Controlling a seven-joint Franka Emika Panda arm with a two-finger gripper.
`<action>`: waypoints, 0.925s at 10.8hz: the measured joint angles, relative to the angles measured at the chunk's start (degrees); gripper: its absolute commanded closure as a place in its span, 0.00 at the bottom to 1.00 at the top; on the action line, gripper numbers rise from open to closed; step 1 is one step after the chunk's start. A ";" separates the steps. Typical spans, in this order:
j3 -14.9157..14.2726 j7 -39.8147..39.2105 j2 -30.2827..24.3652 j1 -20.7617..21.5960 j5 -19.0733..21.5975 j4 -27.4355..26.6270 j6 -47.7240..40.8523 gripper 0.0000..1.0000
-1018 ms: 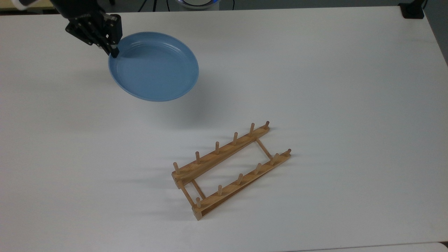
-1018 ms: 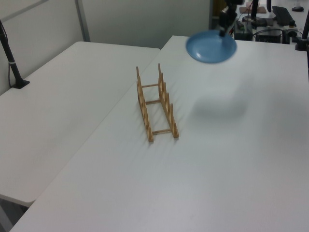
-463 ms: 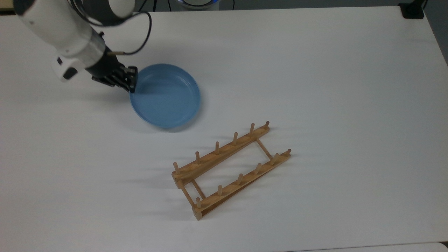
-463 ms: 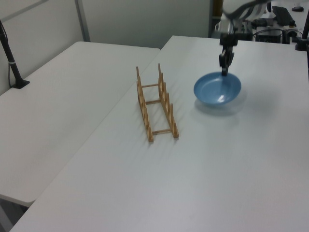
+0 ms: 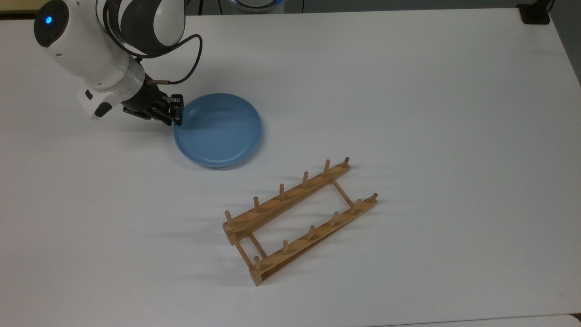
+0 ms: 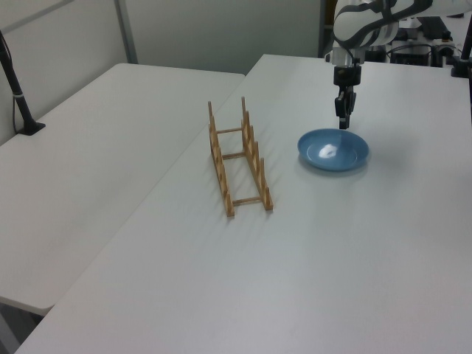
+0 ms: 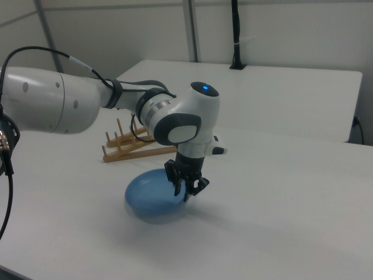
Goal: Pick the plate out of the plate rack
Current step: 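Open the gripper and raise it away from the plate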
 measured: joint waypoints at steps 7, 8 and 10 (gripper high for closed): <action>-1.08 9.95 -8.30 4.34 -11.20 0.97 -0.52 0.00; 0.76 15.39 -11.88 5.90 -14.86 1.14 -3.10 0.00; 6.53 21.83 -18.02 7.35 -18.96 1.37 -9.64 0.00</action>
